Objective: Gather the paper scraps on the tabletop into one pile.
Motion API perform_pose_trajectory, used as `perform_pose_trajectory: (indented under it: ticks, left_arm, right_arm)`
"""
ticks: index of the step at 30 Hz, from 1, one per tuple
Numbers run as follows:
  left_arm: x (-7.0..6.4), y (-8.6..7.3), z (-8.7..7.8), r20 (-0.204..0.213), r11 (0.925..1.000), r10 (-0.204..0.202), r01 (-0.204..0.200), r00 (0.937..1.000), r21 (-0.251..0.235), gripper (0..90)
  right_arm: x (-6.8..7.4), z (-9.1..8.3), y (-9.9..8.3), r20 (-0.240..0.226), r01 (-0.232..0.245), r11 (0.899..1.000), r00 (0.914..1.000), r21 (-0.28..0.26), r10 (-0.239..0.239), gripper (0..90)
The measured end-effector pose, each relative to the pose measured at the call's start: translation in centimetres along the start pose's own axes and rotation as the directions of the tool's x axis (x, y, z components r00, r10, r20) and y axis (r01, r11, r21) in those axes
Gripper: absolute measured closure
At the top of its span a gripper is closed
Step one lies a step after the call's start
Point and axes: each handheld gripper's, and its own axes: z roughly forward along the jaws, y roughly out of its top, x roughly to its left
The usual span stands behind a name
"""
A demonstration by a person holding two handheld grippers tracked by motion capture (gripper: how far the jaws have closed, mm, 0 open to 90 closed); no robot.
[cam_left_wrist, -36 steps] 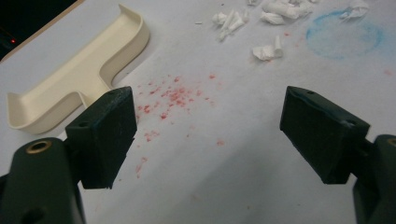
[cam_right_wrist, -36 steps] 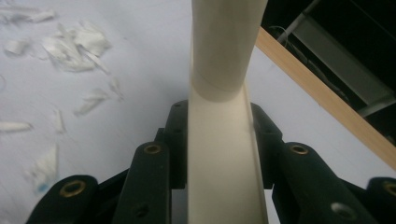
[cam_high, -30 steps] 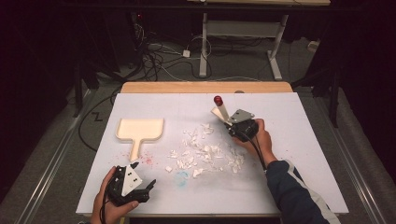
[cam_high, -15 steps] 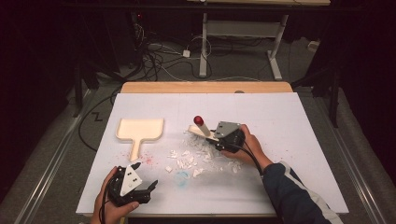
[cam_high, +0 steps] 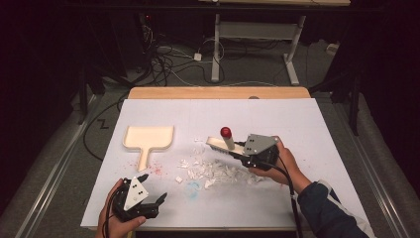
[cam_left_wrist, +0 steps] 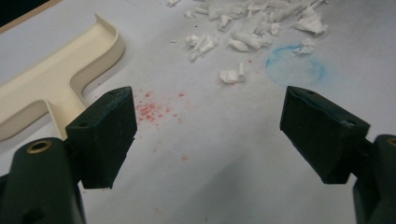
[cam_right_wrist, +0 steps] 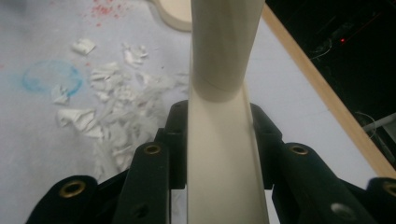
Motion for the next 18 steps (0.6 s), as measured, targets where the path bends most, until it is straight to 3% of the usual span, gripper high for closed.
perform_pose_trajectory:
  ticks: [2, 3, 5, 9, 11, 13, 14, 15, 18]
  left_arm:
    - [0.1, 0.0, -0.1, -0.004, 1.0, 0.002, -0.002, 1.0, -0.001, 17.8]
    - [0.1, -0.1, -0.1, -0.003, 1.0, -0.002, 0.002, 1.0, -0.004, 17.8]
    - [0.2, -0.2, 0.0, -0.005, 1.0, 0.005, -0.005, 1.0, 0.003, 17.8]
    - [0.2, -0.2, 0.0, -0.007, 0.9996, 0.028, -0.028, 0.9996, 0.0, 17.8]
    - [0.2, -0.3, 0.1, -0.001, 0.9998, 0.017, -0.017, 0.9999, 0.01, 17.8]
    - [0.2, -0.3, 0.2, -0.001, 0.9995, 0.03, -0.03, 0.9995, 0.007, 17.8]
    - [0.2, -0.3, 0.2, -0.001, 0.9995, 0.03, -0.03, 0.9995, 0.007, 17.8]
    - [0.2, -0.3, 0.2, 0.004, 0.9992, 0.037, -0.037, 0.9993, 0.013, 17.8]
    - [0.1, -0.4, 0.2, 0.008, 0.9992, 0.038, -0.038, 0.9993, 0.013, 17.8]
  right_arm:
    - [-0.2, 0.1, 0.1, 0.005, -0.003, 1.0, 1.0, -0.002, 0.003, 68.0]
    - [-0.7, 0.9, 0.4, 0.03, 0.0, 1.0, 0.9996, 0.002, 0.0, 68.0]
    - [-1.4, 2.0, 0.8, 0.032, -0.009, 1.0, 0.9995, 0.005, 0.009, 68.0]
    - [-2.6, 5.2, 1.6, 0.063, -0.02, 1.0, 0.9978, 0.013, 0.019, 68.1]
    - [-3.0, 7.1, 1.9, 0.069, -0.028, 0.999, 0.9973, 0.031, 0.025, 68.0]
    - [-3.1, 8.9, 2.1, 0.103, -0.001, 0.998, 0.9947, 0.059, -0.005, 68.0]
    - [-3.1, 8.9, 2.1, 0.103, -0.001, 0.998, 0.9947, 0.059, -0.005, 68.0]
    - [-3.0, 10.6, 2.3, 0.094, -0.001, 0.997, 0.9956, 0.079, -0.006, 68.0]
    - [-2.6, 11.8, 2.6, 0.072, 0.015, 0.997, 0.9972, 0.075, -0.02, 68.0]
